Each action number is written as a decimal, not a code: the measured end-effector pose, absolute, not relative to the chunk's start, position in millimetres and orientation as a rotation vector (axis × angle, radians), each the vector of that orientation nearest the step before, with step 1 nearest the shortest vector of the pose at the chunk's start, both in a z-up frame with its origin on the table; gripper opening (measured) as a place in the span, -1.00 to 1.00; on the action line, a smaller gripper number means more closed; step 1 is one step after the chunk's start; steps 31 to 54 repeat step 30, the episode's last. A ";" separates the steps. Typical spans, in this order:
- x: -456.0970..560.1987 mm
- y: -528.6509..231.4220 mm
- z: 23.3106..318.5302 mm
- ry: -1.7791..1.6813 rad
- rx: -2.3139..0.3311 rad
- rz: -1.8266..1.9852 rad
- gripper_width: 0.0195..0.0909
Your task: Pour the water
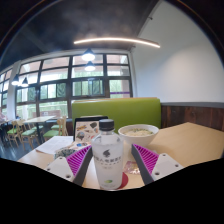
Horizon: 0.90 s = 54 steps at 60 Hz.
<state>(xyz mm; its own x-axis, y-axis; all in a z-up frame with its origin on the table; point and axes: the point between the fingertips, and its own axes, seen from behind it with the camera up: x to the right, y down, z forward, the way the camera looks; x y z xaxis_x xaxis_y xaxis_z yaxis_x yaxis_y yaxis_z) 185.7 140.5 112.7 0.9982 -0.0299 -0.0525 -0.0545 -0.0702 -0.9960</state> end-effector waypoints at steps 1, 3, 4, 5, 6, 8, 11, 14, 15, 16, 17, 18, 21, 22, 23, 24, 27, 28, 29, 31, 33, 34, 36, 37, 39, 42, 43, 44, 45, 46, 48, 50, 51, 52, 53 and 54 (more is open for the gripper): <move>182.8 130.9 115.7 0.057 -1.646 0.012 0.79; 178.8 116.4 119.6 0.039 -1.652 -0.002 0.79; 176.7 109.1 121.4 0.030 -1.656 -0.009 0.79; 174.2 101.2 123.4 0.023 -1.658 -0.015 0.79; 171.8 93.1 125.6 0.018 -1.659 -0.020 0.79; 170.8 86.6 128.1 0.010 -1.659 -0.021 0.79; 161.6 56.1 135.4 0.000 -1.656 -0.008 0.79; 154.7 30.5 141.8 -0.002 -1.654 0.010 0.79; 154.0 30.0 144.3 -0.001 -1.654 0.017 0.79; 152.8 20.9 145.1 0.003 -1.653 0.020 0.79; 151.8 12.7 146.7 0.007 -1.653 0.021 0.78; 151.0 4.4 148.0 0.009 -1.652 0.022 0.78; 149.1 -19.5 152.5 0.012 -1.646 0.020 0.78; 148.7 -27.6 153.7 0.011 -1.643 0.017 0.79; 148.3 -34.5 154.8 0.009 -1.639 0.013 0.79; 149.5 -33.5 155.9 0.006 -1.634 0.009 0.79; 149.4 -53.9 157.1 0.003 -1.634 -0.009 0.79; 149.7 -60.4 156.6 0.005 -1.637 -0.017 0.79; 150.1 -67.0 155.8 0.008 -1.641 -0.023 0.78; 150.2 -73.1 155.2 0.009 -1.643 -0.029 0.78; 150.2 -73.1 155.2 0.009 -1.643 -0.029 0.78; 150.2 -73.1 155.2 0.009 -1.643 -0.029 0.78; 150.2 -73.1 155.2 0.009 -1.643 -0.029 0.78; 150.2 -73.1 155.2 0.009 -1.643 -0.029 0.78; 150.2 -73.1 155.2 0.009 -1.643 -0.029 0.78; 150.2 -73.1 155.2 0.009 -1.643 -0.029 0.78; 150.2 -73.1 155.2 0.009 -1.643 -0.029 0.78; 150.2 -73.1 155.2 0.009 -1.643 -0.029 0.78; 150.2 -73.1 155.2 0.009 -1.643 -0.029 0.78; 150.2 -73.1 155.2 0.009 -1.643 -0.029 0.78; 150.2 -73.1 155.2 0.009 -1.643 -0.029 0.78; 150.2 -73.1 155.2 0.009 -1.643 -0.029 0.78; 150.2 -73.1 155.2 0.009 -1.643 -0.029 0.78; 150.2 -73.1 155.2 0.009 -1.643 -0.029 0.78; 150.2 -73.1 155.2 0.009 -1.643 -0.029 0.78; 150.2 -73.1 155.2 0.009 -1.643 -0.029 0.78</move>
